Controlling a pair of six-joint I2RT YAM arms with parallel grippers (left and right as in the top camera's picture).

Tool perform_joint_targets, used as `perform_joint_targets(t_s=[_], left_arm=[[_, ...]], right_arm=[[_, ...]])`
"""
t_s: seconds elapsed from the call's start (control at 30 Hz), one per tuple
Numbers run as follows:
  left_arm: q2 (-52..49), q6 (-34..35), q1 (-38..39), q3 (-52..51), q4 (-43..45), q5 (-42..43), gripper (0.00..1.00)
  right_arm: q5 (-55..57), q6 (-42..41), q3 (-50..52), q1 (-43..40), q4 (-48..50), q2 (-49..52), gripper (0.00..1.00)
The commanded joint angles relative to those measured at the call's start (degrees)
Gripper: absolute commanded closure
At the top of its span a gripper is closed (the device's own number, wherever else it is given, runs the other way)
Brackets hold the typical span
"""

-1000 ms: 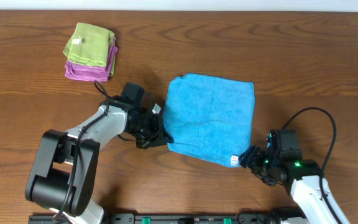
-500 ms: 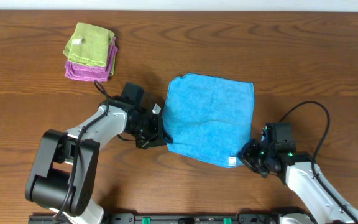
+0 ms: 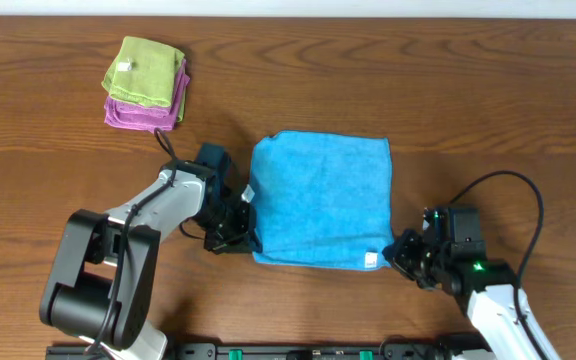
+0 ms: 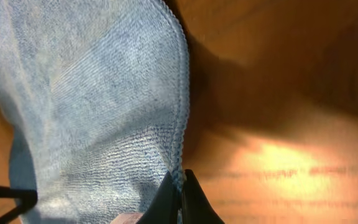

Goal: Fold the cloth
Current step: 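Lift the bottom edge with both grippers and fold it up over the top half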

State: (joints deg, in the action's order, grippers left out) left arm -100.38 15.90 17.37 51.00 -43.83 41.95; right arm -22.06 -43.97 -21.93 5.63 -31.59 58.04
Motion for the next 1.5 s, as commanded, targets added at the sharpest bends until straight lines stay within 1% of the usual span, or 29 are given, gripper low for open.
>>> perform_joint_targets(t_s=[0.0, 0.07, 0.13, 0.27, 0.37, 0.43, 0.57, 0.77, 0.93, 1.1, 1.27, 1.47], left_arm=[[2.7, -2.0, -0.1, -0.2, -2.1, -2.0, 0.94], [5.3, -1.9, -0.1, -0.2, -2.3, -2.1, 0.94], [8.7, -0.2, -0.1, -0.2, -2.0, -3.6, 0.94], [13.7, 5.1, -0.1, -0.2, 0.8, -8.4, 0.94], [14.2, 10.0, -0.1, -0.2, 5.3, -9.5, 0.94], [14.2, 12.0, -0.1, -0.2, 8.5, -10.8, 0.94], [14.1, 14.7, -0.1, -0.2, 14.9, -16.9, 0.94], [11.3, 16.2, -0.1, -0.2, 25.5, -20.2, 0.94], [5.5, 18.2, -0.1, 0.0, 35.2, -20.6, 0.94], [2.2, 19.1, -0.1, 0.9, 40.6, -23.9, 0.94], [-0.8, 20.2, -0.1, 1.0, 46.3, -24.6, 0.94], [-5.3, 20.5, -0.1, 1.5, 51.4, -24.6, 0.94]], right_arm=[[0.9, 2.5, 0.2, -0.3, -1.9, -2.5, 0.99], [0.9, 2.5, 0.2, -0.3, -2.7, -4.2, 0.99], [1.2, 2.5, 0.2, -0.3, -2.0, -5.9, 0.99], [4.2, 2.5, 0.2, -0.3, 4.8, -7.1, 0.99], [5.0, 2.7, 0.2, -0.3, 10.0, -4.5, 0.98], [5.0, 4.7, 0.2, -0.3, 13.8, -2.4, 0.98], [7.6, 6.1, -0.1, -0.3, 22.4, 2.7, 0.99], [9.8, 10.7, -3.9, -0.3, 27.4, 10.8, 0.99], [13.1, 15.5, -9.9, -0.3, 29.0, 18.0, 0.99], [15.4, 18.8, -15.5, -0.3, 31.3, 26.2, 0.98], [16.1, 21.9, -19.7, -0.3, 32.5, 32.6, 0.99], [18.0, 22.1, -20.2, -0.3, 34.5, 35.1, 0.99]])
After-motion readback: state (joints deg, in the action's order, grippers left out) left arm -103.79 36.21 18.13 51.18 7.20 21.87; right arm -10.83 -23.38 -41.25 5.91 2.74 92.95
